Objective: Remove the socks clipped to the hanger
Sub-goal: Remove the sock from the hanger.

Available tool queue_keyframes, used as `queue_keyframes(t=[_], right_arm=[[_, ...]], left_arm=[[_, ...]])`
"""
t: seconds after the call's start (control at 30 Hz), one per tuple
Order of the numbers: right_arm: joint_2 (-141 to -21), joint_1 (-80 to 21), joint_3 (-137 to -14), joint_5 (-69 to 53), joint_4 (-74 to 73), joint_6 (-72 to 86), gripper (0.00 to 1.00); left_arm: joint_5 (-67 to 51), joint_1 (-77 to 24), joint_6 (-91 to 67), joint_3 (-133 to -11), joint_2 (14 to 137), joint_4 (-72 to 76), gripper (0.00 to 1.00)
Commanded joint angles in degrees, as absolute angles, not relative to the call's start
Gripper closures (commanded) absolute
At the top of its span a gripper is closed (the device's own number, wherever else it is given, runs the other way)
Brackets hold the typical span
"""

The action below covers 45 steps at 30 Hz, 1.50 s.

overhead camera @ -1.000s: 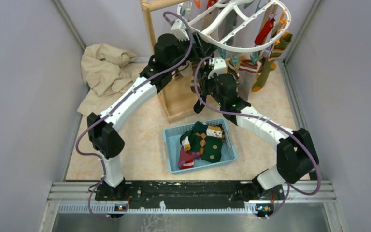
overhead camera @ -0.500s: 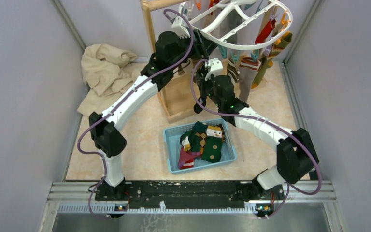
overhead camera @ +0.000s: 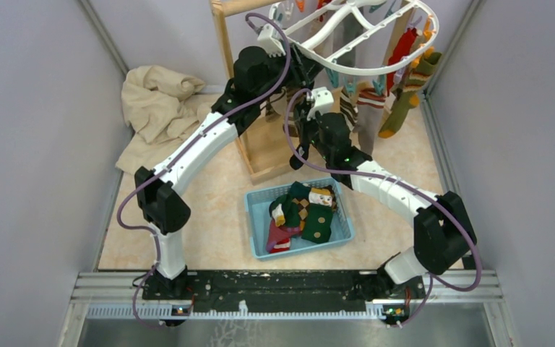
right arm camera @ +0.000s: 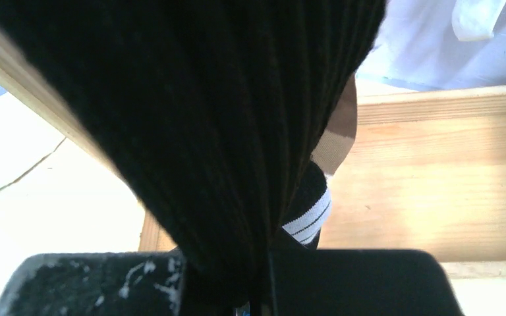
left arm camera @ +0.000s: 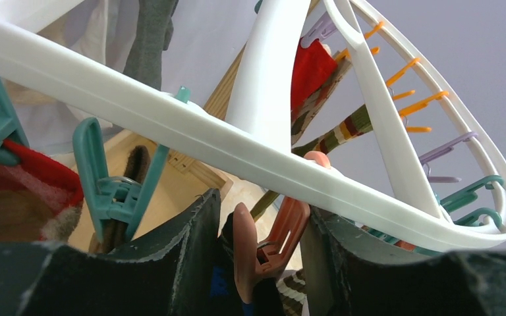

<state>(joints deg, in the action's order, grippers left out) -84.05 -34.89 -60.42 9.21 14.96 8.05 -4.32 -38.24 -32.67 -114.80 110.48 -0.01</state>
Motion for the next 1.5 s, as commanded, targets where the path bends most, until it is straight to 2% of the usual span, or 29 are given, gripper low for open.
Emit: queue_keyframes(t=[0.0, 0.13, 0.33, 0.43, 1.07, 1.2, 1.47], right_arm=[[-83.76, -35.59, -61.74, 9.98, 17.27, 7.38, 1.0], [-83.43, -35.6, -61.04, 10.17, 17.72, 7.45, 1.0], [-82.92, -35.6, -60.65, 10.37, 17.67, 7.39, 1.0], [-82.04, -35.6, -60.41, 10.6, 17.41, 7.38, 1.0], [-63.7, -33.75, -48.35, 10.45, 13.79, 11.1, 1.0], [-61.56, -33.75, -47.74, 9.97, 12.01, 11.21, 1.0], [-55.38, -33.74, -51.11, 3.45, 4.66, 11.83, 1.0]], left_arm=[[-3.35, -38.41, -33.28, -117.81, 111.22, 1.6, 0.49], [-3.26, -38.41, -33.35, -118.07, 111.49, 1.58, 0.54], [-3.59, -38.41, -32.93, -119.5, 112.14, 0.84, 0.74], [-3.47, -38.41, -32.5, -119.54, 111.86, 0.68, 0.8], [-3.92, -37.64, -31.17, -118.14, 109.88, 0.49, 0.83], [-4.13, -37.53, -31.03, -118.08, 109.55, 0.48, 0.84], [-4.93, -37.29, -30.66, -116.22, 108.77, 0.37, 0.8]])
